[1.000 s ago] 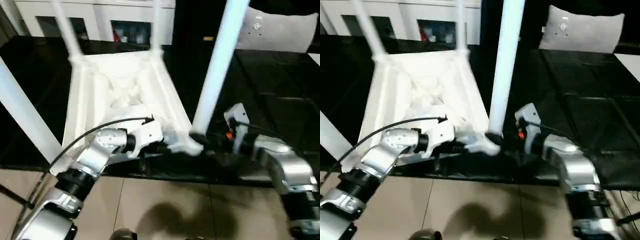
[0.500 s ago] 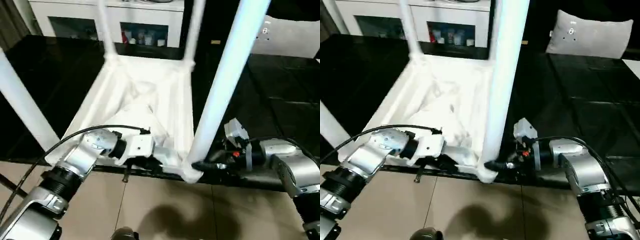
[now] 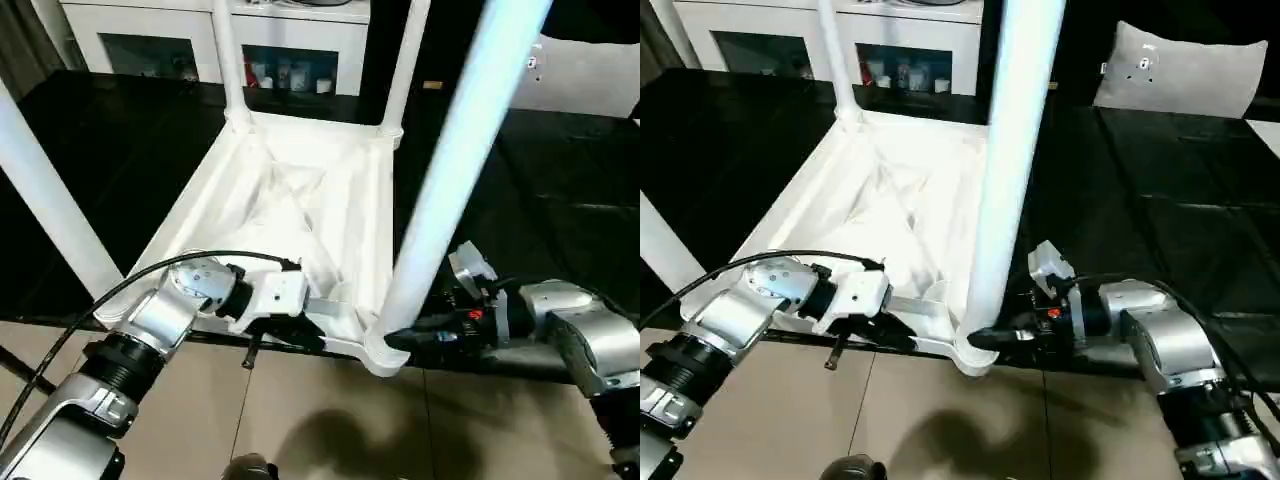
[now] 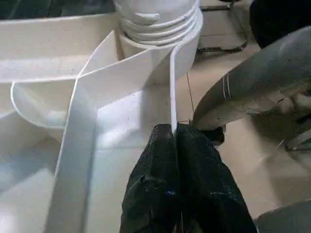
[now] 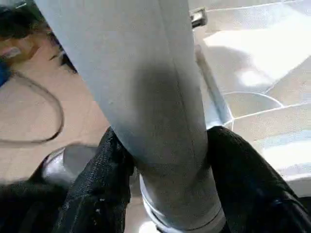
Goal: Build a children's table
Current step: Rotate leg to tighten
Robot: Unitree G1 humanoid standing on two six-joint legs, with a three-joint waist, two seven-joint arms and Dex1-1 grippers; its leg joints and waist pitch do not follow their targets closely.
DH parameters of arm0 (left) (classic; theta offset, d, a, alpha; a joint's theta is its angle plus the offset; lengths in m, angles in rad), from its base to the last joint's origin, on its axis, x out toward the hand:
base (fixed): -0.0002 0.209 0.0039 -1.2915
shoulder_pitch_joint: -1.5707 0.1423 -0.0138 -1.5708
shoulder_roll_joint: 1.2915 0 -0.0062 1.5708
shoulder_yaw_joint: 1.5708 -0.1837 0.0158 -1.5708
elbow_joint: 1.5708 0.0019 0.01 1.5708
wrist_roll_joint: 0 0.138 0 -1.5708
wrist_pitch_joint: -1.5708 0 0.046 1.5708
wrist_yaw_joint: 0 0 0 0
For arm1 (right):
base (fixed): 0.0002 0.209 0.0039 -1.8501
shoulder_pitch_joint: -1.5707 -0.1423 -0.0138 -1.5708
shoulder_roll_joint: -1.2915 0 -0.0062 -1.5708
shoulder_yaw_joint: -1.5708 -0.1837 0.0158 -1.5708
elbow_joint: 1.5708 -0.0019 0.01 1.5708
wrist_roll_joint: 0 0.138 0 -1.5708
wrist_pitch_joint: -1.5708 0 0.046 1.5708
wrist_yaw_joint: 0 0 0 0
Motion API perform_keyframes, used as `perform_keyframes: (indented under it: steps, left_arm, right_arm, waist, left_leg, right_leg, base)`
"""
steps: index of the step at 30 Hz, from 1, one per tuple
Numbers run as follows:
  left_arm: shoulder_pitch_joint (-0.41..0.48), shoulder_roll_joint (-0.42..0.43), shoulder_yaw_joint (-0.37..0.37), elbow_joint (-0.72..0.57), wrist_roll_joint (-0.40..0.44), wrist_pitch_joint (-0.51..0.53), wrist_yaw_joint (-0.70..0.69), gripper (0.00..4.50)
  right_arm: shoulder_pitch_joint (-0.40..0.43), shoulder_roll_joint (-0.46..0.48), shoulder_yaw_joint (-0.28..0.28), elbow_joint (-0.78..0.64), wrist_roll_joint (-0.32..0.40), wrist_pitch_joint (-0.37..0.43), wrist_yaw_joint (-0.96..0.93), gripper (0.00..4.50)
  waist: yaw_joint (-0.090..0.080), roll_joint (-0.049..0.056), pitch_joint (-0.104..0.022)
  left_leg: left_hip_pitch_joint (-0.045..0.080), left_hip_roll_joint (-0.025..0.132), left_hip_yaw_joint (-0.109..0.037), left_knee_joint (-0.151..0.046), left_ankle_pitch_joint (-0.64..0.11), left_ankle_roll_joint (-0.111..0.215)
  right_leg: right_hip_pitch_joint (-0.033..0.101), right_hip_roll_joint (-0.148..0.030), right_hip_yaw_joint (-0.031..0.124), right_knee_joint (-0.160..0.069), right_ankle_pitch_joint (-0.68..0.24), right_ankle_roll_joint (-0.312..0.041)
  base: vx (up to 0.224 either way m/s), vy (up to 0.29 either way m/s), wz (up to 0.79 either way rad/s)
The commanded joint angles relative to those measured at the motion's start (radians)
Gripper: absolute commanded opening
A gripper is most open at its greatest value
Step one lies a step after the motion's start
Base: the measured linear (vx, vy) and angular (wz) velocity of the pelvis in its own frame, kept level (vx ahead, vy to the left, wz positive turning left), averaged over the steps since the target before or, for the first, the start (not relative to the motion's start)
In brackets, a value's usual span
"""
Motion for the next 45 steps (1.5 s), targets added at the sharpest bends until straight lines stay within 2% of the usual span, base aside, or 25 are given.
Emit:
perform_keyframes:
  steps: [1,2,3,5,6,7,8,9,10,11,13,15,17,20,25,27,30,32,34,38,39,41,42,43,45]
  left_arm:
    - [-0.013,-0.070,0.001,-0.030,-0.021,0.072,0.071,0.00]
    - [-0.020,-0.091,0.011,-0.027,-0.016,0.104,0.110,0.00]
    - [-0.024,-0.104,0.016,-0.024,-0.012,0.123,0.135,0.00]
    - [-0.040,-0.144,0.028,-0.004,0.014,0.159,0.229,0.00]
    - [-0.049,-0.169,0.032,0.010,0.026,0.179,0.283,0.00]
    - [-0.065,-0.226,0.054,0.040,0.035,0.218,0.391,0.00]
    - [-0.065,-0.226,0.054,0.040,0.035,0.218,0.391,0.00]
    - [-0.073,-0.268,0.073,0.052,0.037,0.256,0.456,0.00]
    - [-0.076,-0.283,0.076,0.055,0.044,0.259,0.481,0.00]
    - [-0.077,-0.294,0.076,0.054,0.054,0.261,0.499,0.00]
    - [-0.077,-0.305,0.068,0.051,0.065,0.254,0.507,0.00]
    - [-0.078,-0.314,0.064,0.048,0.075,0.249,0.510,0.00]
    - [-0.078,-0.312,0.061,0.043,0.086,0.247,0.508,0.00]
    - [-0.074,-0.290,0.051,0.039,0.093,0.226,0.486,0.00]
    - [-0.048,-0.213,0.013,0.032,0.101,0.150,0.393,0.00]
    - [-0.032,-0.165,-0.005,0.025,0.096,0.092,0.305,0.00]
    - [-0.027,-0.131,-0.016,0.023,0.092,0.072,0.242,0.00]
    - [-0.027,-0.119,-0.019,0.023,0.091,0.061,0.224,0.00]
    - [-0.025,-0.082,-0.031,0.019,0.074,0.004,0.152,0.00]
    - [-0.023,-0.041,-0.048,0.013,0.055,-0.064,0.063,0.00]
    - [-0.020,-0.029,-0.054,0.009,0.053,-0.083,0.033,0.00]
    - [-0.016,-0.015,-0.062,0.000,0.050,-0.099,-0.001,0.00]
    - [-0.014,-0.006,-0.068,-0.007,0.051,-0.109,-0.022,0.00]
    - [-0.013,0.000,-0.072,-0.011,0.052,-0.115,-0.035,0.00]
    - [-0.014,0.011,-0.085,-0.012,0.056,-0.135,-0.057,0.00]
  right_arm:
    - [-0.049,0.086,-0.044,0.018,-0.009,0.057,-0.226,2.06]
    - [-0.067,0.125,-0.067,0.036,-0.021,0.083,-0.316,2.06]
    - [-0.077,0.148,-0.082,0.046,-0.026,0.101,-0.366,2.05]
    - [-0.101,0.206,-0.109,0.081,-0.075,0.118,-0.524,2.04]
    - [-0.108,0.233,-0.114,0.096,-0.107,0.110,-0.600,2.04]
    - [-0.115,0.290,-0.124,0.109,-0.142,0.094,-0.715,2.04]
    - [-0.115,0.290,-0.124,0.109,-0.142,0.094,-0.715,2.04]
    - [-0.114,0.324,-0.120,0.112,-0.165,0.066,-0.778,2.04]
    - [-0.113,0.336,-0.114,0.116,-0.173,0.043,-0.792,2.04]
    - [-0.113,0.355,-0.124,0.121,-0.163,0.024,-0.804,2.36]
    - [-0.114,0.386,-0.148,0.127,-0.129,0.003,-0.808,2.68]
    - [-0.113,0.410,-0.173,0.122,-0.091,-0.009,-0.796,2.75]
    - [-0.101,0.397,-0.171,0.105,-0.099,-0.010,-0.769,2.98]
    - [-0.090,0.363,-0.176,0.097,-0.101,-0.020,-0.738,3.17]
    - [-0.055,0.236,-0.173,0.074,-0.084,-0.054,-0.577,3.60]
    - [-0.044,0.153,-0.180,0.057,-0.058,-0.060,-0.453,3.79]
    - [-0.035,0.073,-0.163,0.040,-0.043,-0.059,-0.330,4.05]
    - [-0.034,0.055,-0.154,0.038,-0.042,-0.060,-0.300,4.13]
    - [-0.034,-0.011,-0.112,0.045,-0.050,-0.077,-0.196,4.45]
    - [-0.040,-0.069,-0.069,0.058,-0.036,-0.103,-0.047,4.45]
    - [-0.042,-0.084,-0.055,0.061,-0.028,-0.114,0.004,4.15]
    - [-0.044,-0.099,-0.038,0.062,-0.020,-0.113,0.056,4.14]
    - [-0.045,-0.109,-0.025,0.058,-0.016,-0.110,0.092,4.06]
    - [-0.045,-0.114,-0.016,0.055,-0.014,-0.107,0.113,3.78]
    - [-0.048,-0.119,0.002,0.047,0.000,-0.100,0.148,3.69]
  waist:
    - [-0.006,-0.002,-0.061]
    - [-0.012,-0.003,-0.060]
    - [-0.029,-0.005,-0.055]
    - [-0.047,-0.002,-0.054]
    - [-0.062,-0.004,-0.050]
    - [-0.066,-0.004,-0.052]
    - [-0.068,-0.001,-0.054]
    - [-0.076,-0.007,-0.060]
    - [-0.075,-0.006,-0.062]
    - [-0.077,-0.007,-0.065]
    - [-0.073,-0.006,-0.067]
    - [-0.067,-0.006,-0.068]
    - [-0.064,-0.004,-0.068]
    - [-0.061,-0.001,-0.067]
    - [-0.050,-0.002,-0.065]
    - [-0.040,-0.001,-0.065]
    - [-0.032,0.000,-0.064]
    - [-0.029,0.003,-0.065]
    - [-0.026,0.002,-0.065]
    - [-0.019,-0.001,-0.068]
    - [-0.017,-0.002,-0.070]
    - [-0.013,-0.001,-0.071]
    - [-0.010,-0.002,-0.072]
    - [-0.008,-0.002,-0.072]
    - [0.001,-0.003,-0.073]
  left_leg:
    - [0.011,0.055,-0.019,-0.080,-0.229,0.008]
    - [0.009,0.053,-0.021,-0.082,-0.240,-0.003]
    - [0.008,0.048,-0.026,-0.087,-0.265,-0.032]
    - [0.008,0.049,-0.029,-0.090,-0.285,-0.046]
    - [-0.001,0.046,-0.033,-0.093,-0.295,-0.059]
    - [-0.003,0.043,-0.034,-0.093,-0.300,-0.062]
    - [0.000,0.043,-0.034,-0.092,-0.297,-0.065]
    - [-0.002,0.043,-0.031,-0.088,-0.257,-0.050]
    - [0.000,0.042,-0.028,-0.086,-0.237,-0.040]
    - [0.003,0.043,-0.023,-0.082,-0.210,-0.020]
    - [0.006,0.040,-0.017,-0.076,-0.182,0.013]
    - [0.003,0.040,-0.016,-0.075,-0.138,0.046]
    - [0.003,0.043,-0.015,-0.075,-0.109,0.057]
    - [0.006,0.046,-0.016,-0.077,-0.123,0.060]
    - [0.010,0.049,-0.015,-0.079,-0.149,0.065]
    - [0.012,0.051,-0.014,-0.078,-0.160,0.065]
    - [0.012,0.052,-0.014,-0.078,-0.157,0.068]
    - [0.013,0.054,-0.015,-0.078,-0.163,0.066]
    - [0.013,0.054,-0.016,-0.079,-0.178,0.057]
    - [0.011,0.056,-0.014,-0.076,-0.176,0.063]
    - [0.011,0.057,-0.014,-0.075,-0.166,0.071]
    - [0.011,0.058,-0.013,-0.074,-0.161,0.076]
    - [0.012,0.060,-0.014,-0.073,-0.156,0.078]
    - [0.013,0.061,-0.013,-0.073,-0.153,0.079]
    - [0.016,0.062,-0.011,-0.072,-0.153,0.079]
  right_leg:
    - [0.045,-0.071,0.049,-0.085,-0.235,-0.234]
    - [0.049,-0.072,0.048,-0.085,-0.274,-0.222]
    - [0.047,-0.072,0.045,-0.097,-0.385,-0.176]
    - [0.044,-0.070,0.046,-0.101,-0.422,-0.156]
    - [0.046,-0.068,0.041,-0.101,-0.444,-0.142]
    - [0.049,-0.069,0.039,-0.104,-0.468,-0.127]
    - [0.047,-0.071,0.040,-0.107,-0.470,-0.120]
    - [0.050,-0.069,0.044,-0.106,-0.390,-0.127]
    - [0.047,-0.067,0.046,-0.105,-0.346,-0.139]
    - [0.045,-0.062,0.047,-0.099,-0.261,-0.164]
    - [0.045,-0.061,0.049,-0.097,-0.183,-0.196]
    - [0.051,-0.059,0.048,-0.090,-0.115,-0.217]
    - [0.052,-0.056,0.047,-0.085,-0.064,-0.232]
    - [0.053,-0.056,0.045,-0.086,-0.064,-0.239]
    - [0.053,-0.059,0.048,-0.089,-0.077,-0.236]
    - [0.053,-0.061,0.048,-0.090,-0.094,-0.235]
    - [0.052,-0.061,0.048,-0.087,-0.088,-0.237]
    - [0.052,-0.063,0.047,-0.087,-0.095,-0.240]
    - [0.052,-0.065,0.046,-0.089,-0.122,-0.242]
    - [0.055,-0.064,0.045,-0.086,-0.114,-0.248]
    - [0.053,-0.064,0.044,-0.083,-0.094,-0.257]
    - [0.053,-0.065,0.044,-0.080,-0.087,-0.266]
    - [0.053,-0.066,0.044,-0.078,-0.082,-0.272]
    - [0.052,-0.065,0.044,-0.078,-0.081,-0.273]
    - [0.050,-0.066,0.046,-0.078,-0.086,-0.277]
  base:
    - [0.000,0.000,0.00]
    - [0.000,0.000,0.00]
    - [0.000,0.000,0.00]
    - [0.000,0.000,0.00]
    - [0.000,0.000,0.00]
    - [0.000,0.000,0.00]
    - [0.000,0.000,0.00]
    - [0.000,0.000,0.00]
    - [0.000,0.000,0.00]
    - [0.000,0.000,0.00]
    - [0.000,0.000,0.00]
    - [0.000,0.000,0.00]
    - [0.000,0.000,0.00]
    - [0.000,0.000,0.00]
    - [0.000,0.000,0.00]
    - [0.000,0.000,0.00]
    - [0.000,0.000,0.00]
    - [0.000,0.000,0.00]
    - [0.000,0.000,0.00]
    - [0.000,0.000,0.00]
    - [0.000,0.000,0.00]
    - [0.000,0.000,0.00]
    - [0.000,0.000,0.00]
    - [0.000,0.000,0.00]
    - [0.000,0.000,0.00]
